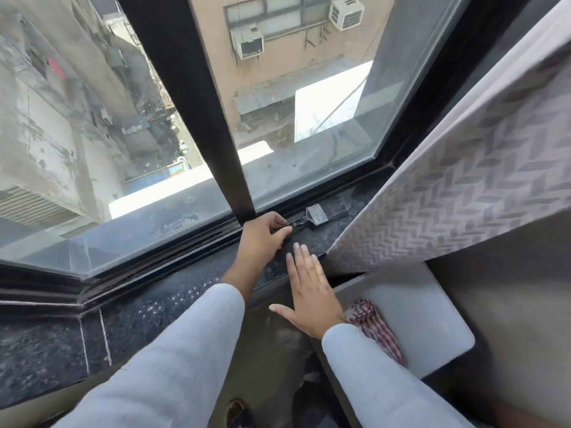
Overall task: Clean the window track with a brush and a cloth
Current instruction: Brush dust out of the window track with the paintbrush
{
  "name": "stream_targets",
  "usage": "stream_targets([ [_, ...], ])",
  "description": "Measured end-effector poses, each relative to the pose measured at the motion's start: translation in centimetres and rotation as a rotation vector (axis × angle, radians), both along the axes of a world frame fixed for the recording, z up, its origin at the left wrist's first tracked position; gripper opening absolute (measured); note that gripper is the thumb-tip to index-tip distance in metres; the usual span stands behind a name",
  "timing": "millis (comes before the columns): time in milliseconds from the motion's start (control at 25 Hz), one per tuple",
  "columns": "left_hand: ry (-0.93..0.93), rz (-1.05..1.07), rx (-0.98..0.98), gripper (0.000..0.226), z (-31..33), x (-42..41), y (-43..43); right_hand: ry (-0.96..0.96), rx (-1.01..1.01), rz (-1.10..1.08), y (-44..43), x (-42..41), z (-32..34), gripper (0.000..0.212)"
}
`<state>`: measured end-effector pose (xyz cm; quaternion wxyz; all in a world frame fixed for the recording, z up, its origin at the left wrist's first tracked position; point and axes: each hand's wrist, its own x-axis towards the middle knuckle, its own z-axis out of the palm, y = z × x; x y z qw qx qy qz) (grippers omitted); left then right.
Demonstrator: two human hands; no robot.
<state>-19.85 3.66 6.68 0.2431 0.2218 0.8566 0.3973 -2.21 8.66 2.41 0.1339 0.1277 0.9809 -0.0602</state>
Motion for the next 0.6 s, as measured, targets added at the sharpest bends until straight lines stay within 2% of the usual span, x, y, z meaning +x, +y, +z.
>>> stream_targets([
  [80,0.308,-0.217,-0.191,0.017,-0.3,-0.5,-0.2,0.002,0.003,-0.001,0.1,0.1,-0.1,0.114],
  [200,0.491,-0.359,-0.298,0.020,-0.4,-0.5,-0.3,0.023,-0.039,-0.001,0.3,0.0,-0.1,0.113],
  [360,0.598,-0.279,-0.297,0.029,-0.7,1.0,-2.1,0.117,-0.098,-0.010,0.7,2.9,-0.1,0.101],
  [440,0.631,-0.266,-0.160,0.025,-1.1,3.8,-3.3,0.109,-0.098,-0.086,0.8,7.5,-0.7,0.096],
  [520,0.561,-0.421,-0.035,0.016,-1.8,8.0,-3.6,0.065,-0.104,-0.268,0.9,13.4,-1.6,0.093],
  [600,0.442,-0.660,-0.026,0.018,-3.2,12.0,-2.2,0.005,-0.106,-0.478,0.8,19.4,-2.3,0.092],
])
